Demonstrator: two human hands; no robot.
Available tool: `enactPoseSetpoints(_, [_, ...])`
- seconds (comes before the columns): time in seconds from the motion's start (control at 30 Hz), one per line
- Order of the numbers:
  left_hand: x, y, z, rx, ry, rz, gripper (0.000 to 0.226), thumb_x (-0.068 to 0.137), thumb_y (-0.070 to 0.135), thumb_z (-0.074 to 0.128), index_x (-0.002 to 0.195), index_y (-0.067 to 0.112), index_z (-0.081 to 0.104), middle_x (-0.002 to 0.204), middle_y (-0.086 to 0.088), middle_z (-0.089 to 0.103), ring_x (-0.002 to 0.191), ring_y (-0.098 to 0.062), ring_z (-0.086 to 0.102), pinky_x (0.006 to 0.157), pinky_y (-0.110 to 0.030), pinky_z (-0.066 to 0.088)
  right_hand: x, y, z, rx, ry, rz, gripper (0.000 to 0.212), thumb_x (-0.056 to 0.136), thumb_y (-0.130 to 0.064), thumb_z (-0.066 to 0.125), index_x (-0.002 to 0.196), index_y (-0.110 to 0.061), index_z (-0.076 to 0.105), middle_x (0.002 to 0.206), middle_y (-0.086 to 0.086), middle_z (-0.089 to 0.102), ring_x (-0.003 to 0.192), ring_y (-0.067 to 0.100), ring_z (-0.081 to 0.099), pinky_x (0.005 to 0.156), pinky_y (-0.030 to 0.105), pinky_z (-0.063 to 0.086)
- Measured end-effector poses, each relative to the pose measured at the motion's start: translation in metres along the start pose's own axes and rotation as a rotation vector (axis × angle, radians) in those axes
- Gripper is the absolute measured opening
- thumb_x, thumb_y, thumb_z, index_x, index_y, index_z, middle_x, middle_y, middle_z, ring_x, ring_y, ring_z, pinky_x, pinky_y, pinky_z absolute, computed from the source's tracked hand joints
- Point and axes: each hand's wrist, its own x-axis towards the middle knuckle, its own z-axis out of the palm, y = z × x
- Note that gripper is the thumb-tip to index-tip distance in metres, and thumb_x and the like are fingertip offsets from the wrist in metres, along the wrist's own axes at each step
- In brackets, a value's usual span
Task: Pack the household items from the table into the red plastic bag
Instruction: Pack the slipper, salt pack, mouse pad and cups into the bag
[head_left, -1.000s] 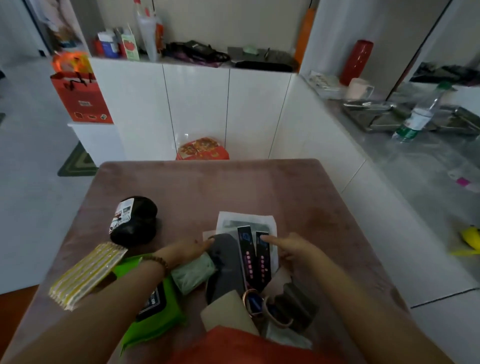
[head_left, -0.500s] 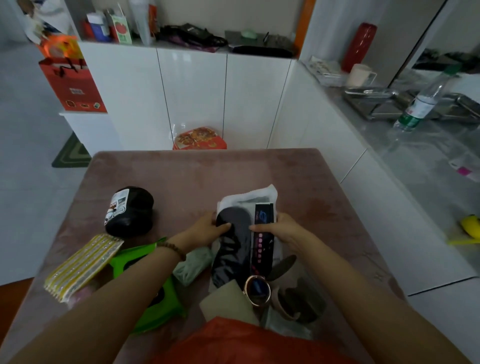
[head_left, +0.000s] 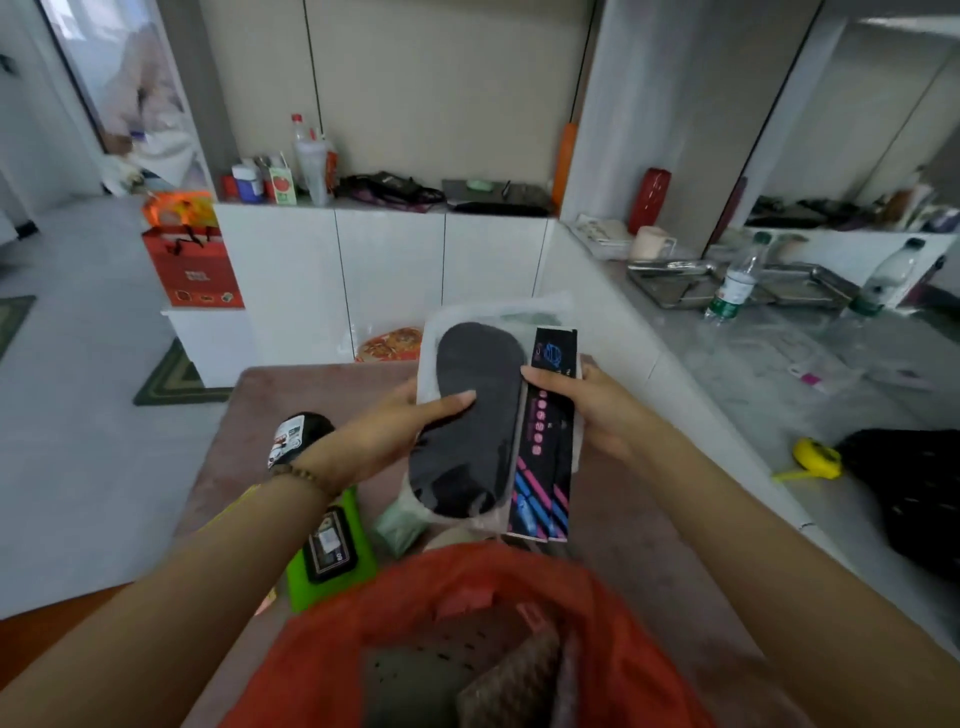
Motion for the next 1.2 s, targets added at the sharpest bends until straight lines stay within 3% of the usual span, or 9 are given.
enactPoseSetpoints(0.17, [-0.09, 0.041, 0.028, -0.047, 0.1, 0.154, 0.013, 0.084, 0.018, 0.065, 0.096, 0.015, 0.07, 0.088, -0.005, 0.077, 0.079, -0.018, 0.073, 0.065, -0.026, 0.057, -0.09, -0.034, 0.022, -0.075, -0.04, -0.095, 0.043, 0.082, -0.035, 0.068, 0.113, -0.006, 0.061, 0.096, 0.009, 0.073, 0.085, 0.02, 0.07, 0.083, 0.032, 0.055])
enactPoseSetpoints(0.33, [-0.176, 0.047, 0.02, 0.002, 0.328, 0.246, 0.023, 0.083, 0.02, 0.066, 0.106, 0.015, 0.067, 0.091, 0.0, 0.076, 0.074, -0.013, 0.072, 0.06, -0.021, 0.058, -0.202, -0.03, 0.018, -0.429, 0.085, -0.288, 0.04, 0.093, -0.041, 0.047, 0.082, -0.004, 0.059, 0.074, 0.01, 0.063, 0.063, 0.018, 0.06, 0.061, 0.027, 0.049])
enactPoseSetpoints(0.43, [-0.217, 0.036, 0.006, 0.021, 0.344, 0.242, 0.019, 0.083, 0.021, 0.066, 0.102, 0.019, 0.067, 0.08, 0.005, 0.077, 0.07, -0.009, 0.072, 0.055, -0.018, 0.055, -0.264, -0.007, 0.015, -0.48, -0.145, -0.018, 0.066, 0.096, -0.047, 0.032, 0.073, 0.006, 0.065, 0.067, 0.017, 0.068, 0.053, 0.017, 0.064, 0.055, 0.021, 0.051])
enactPoseSetpoints(0.57, [-0.25, 0.022, 0.007, -0.01, 0.351, 0.187, 0.025, 0.082, 0.02, 0.066, 0.107, 0.014, 0.066, 0.087, -0.002, 0.076, 0.066, -0.011, 0.072, 0.053, -0.02, 0.055, -0.291, 0.046, 0.028, -0.552, -0.361, 0.291, 0.076, 0.088, -0.062, 0.025, 0.101, -0.003, 0.071, 0.095, 0.009, 0.075, 0.086, 0.018, 0.071, 0.076, 0.021, 0.054])
enactPoseSetpoints(0.67, [-0.265, 0.016, 0.011, 0.001, 0.363, 0.161, 0.039, 0.081, 0.021, 0.068, 0.118, 0.011, 0.059, 0.1, -0.009, 0.074, 0.072, -0.014, 0.073, 0.055, -0.02, 0.055, -0.299, 0.075, 0.051, -0.484, -0.47, 0.354, 0.078, 0.084, -0.066, 0.027, 0.128, -0.009, 0.057, 0.125, 0.011, 0.064, 0.114, 0.018, 0.062, 0.101, 0.025, 0.045])
enactPoseSetpoints(0.83, [-0.285, 0.009, 0.016, 0.03, 0.338, 0.145, 0.037, 0.081, 0.023, 0.068, 0.116, 0.014, 0.06, 0.098, -0.006, 0.073, 0.071, -0.011, 0.072, 0.055, -0.019, 0.055, -0.325, 0.092, 0.07, -0.045, -0.725, 0.454, 0.065, 0.089, -0.058, 0.036, 0.139, -0.018, 0.031, 0.13, 0.03, 0.054, 0.114, 0.034, 0.058, 0.109, 0.037, 0.037])
enactPoseSetpoints(0.93, [-0.293, 0.011, 0.022, 0.015, 0.315, 0.144, 0.01, 0.085, 0.021, 0.064, 0.095, 0.021, 0.065, 0.073, 0.004, 0.076, 0.06, -0.008, 0.071, 0.05, -0.018, 0.054, -0.341, 0.096, 0.07, -0.074, -0.609, 0.371, 0.045, 0.089, -0.049, 0.05, 0.123, -0.019, 0.047, 0.106, 0.015, 0.069, 0.091, 0.024, 0.066, 0.092, 0.031, 0.048])
enactPoseSetpoints(1.03, [-0.296, 0.013, 0.026, 0.012, 0.296, 0.131, 0.005, 0.085, 0.019, 0.063, 0.088, 0.021, 0.067, 0.07, 0.004, 0.076, 0.058, -0.008, 0.07, 0.05, -0.019, 0.055, -0.343, 0.099, 0.066, -0.469, -0.259, 0.129, 0.038, 0.086, -0.051, 0.055, 0.105, -0.019, 0.067, 0.072, -0.014, 0.062, 0.07, 0.009, 0.054, 0.076, 0.026, 0.044])
enactPoseSetpoints(1.2, [-0.298, 0.008, 0.031, 0.022, 0.262, 0.113, 0.008, 0.085, 0.019, 0.064, 0.093, 0.019, 0.067, 0.074, 0.003, 0.076, 0.059, -0.01, 0.071, 0.051, -0.02, 0.055, -0.334, 0.111, 0.079, -0.671, -0.194, 0.164, 0.065, 0.088, -0.067, 0.029, 0.108, -0.022, 0.07, 0.116, 0.002, 0.069, 0.109, 0.012, 0.06, 0.108, 0.034, 0.037])
